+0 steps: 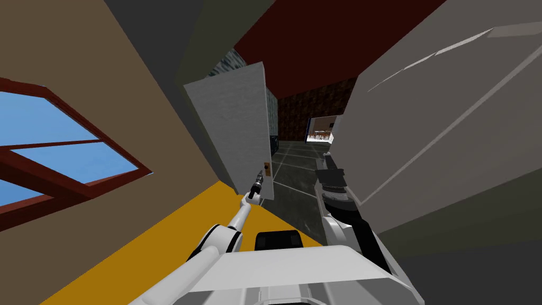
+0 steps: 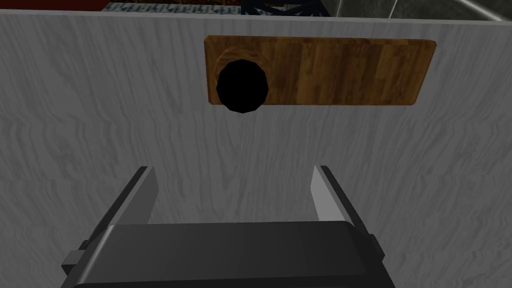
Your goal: Push the door open
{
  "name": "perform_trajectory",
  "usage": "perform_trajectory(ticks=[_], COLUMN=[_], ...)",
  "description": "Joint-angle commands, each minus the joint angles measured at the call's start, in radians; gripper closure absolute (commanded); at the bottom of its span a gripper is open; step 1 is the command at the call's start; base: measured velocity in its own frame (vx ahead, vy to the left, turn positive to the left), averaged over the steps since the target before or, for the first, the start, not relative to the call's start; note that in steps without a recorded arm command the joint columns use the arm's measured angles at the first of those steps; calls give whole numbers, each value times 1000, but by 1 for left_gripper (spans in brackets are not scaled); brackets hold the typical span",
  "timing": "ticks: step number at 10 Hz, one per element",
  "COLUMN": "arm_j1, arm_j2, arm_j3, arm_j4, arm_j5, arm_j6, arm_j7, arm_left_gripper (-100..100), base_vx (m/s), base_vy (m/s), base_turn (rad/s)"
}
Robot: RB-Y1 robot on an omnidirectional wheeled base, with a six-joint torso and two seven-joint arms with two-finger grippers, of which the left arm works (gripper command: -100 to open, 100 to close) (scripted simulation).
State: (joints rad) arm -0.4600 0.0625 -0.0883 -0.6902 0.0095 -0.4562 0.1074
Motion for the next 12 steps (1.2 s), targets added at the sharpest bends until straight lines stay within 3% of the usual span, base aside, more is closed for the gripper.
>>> perform_trajectory(ticks=[1,4,8,12], arm_j1=[-4,-2,0,2], arm_j2=[-10,0,5,-3], arm_j3=[-3,2,9,17], arm_j4=[2,4,7,10], arm_j5=[0,1,3,4], arm_j6=[1,-3,-13,-23], arm_j7=[4,0,-5,-10], arm_left_gripper=[-100,-100,-100,-100], base_vx=[-222,26,194,200], base_vy=[5,-18,-38,-45], base_turn=[15,-15,-19,-21])
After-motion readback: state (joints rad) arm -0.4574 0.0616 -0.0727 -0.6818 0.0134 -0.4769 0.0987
